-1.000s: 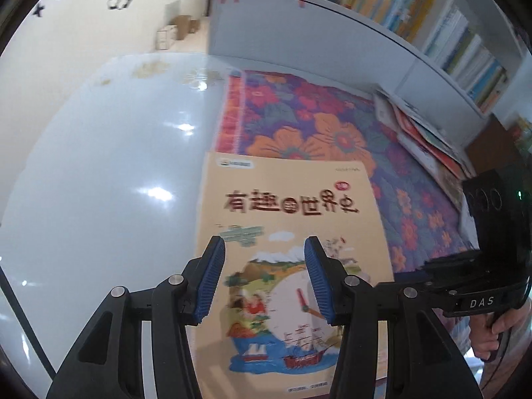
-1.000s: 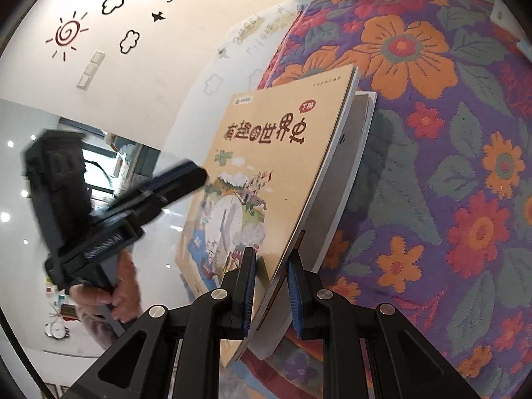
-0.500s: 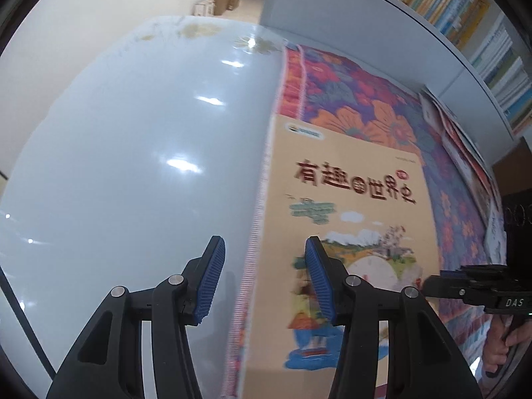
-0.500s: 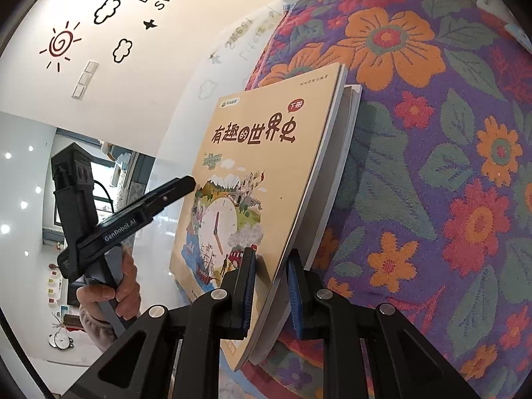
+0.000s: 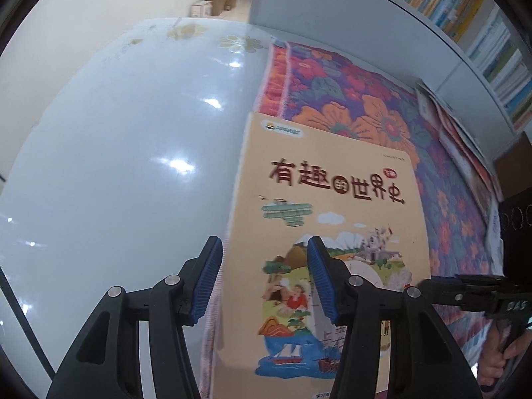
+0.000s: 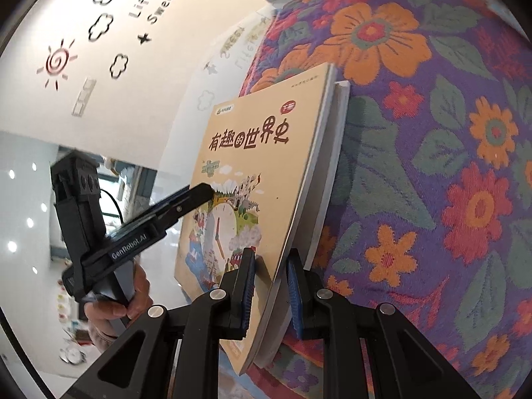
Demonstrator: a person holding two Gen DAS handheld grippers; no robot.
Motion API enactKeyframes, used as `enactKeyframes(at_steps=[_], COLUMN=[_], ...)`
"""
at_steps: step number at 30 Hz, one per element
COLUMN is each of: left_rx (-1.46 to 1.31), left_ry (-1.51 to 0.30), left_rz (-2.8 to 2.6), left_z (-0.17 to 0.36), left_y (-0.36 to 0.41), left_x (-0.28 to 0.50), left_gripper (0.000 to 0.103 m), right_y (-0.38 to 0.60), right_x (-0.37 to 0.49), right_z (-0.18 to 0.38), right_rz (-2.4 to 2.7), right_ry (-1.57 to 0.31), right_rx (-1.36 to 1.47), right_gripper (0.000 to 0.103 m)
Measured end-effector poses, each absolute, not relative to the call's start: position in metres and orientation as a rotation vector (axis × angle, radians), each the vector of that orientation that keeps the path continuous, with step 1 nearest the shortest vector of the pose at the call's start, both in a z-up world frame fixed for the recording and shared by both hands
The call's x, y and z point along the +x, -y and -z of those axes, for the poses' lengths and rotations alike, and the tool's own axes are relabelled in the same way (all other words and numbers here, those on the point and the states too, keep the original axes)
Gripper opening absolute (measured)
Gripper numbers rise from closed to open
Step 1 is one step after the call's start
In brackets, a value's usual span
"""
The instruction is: Organize books
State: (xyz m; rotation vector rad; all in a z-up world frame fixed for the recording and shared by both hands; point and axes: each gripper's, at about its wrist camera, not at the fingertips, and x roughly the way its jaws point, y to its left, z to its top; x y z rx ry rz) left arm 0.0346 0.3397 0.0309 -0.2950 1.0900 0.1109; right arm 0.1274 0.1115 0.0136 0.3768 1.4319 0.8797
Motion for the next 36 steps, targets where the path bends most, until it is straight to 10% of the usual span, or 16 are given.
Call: enactKeyframes(at_steps=[8, 36], left_rx=[-0.242, -0.006], left_ry=[-1.016, -1.062], left_rz=[-0.162, 0.37], left_z=[-0.059, -0.048], left_y=[-0.329, 0.044], left_x=[0.022, 0.127], left_gripper=[0.051, 0.051], right_y=[-0.049, 0.311], right_x=[0.133, 0.077], right_z=[-0.03, -0.034], right_rz=[-0.755, -0.294], right_ry=[-1.37, -1.11], right_rx=[0.449, 0.694], right_gripper=[0.039, 0.039])
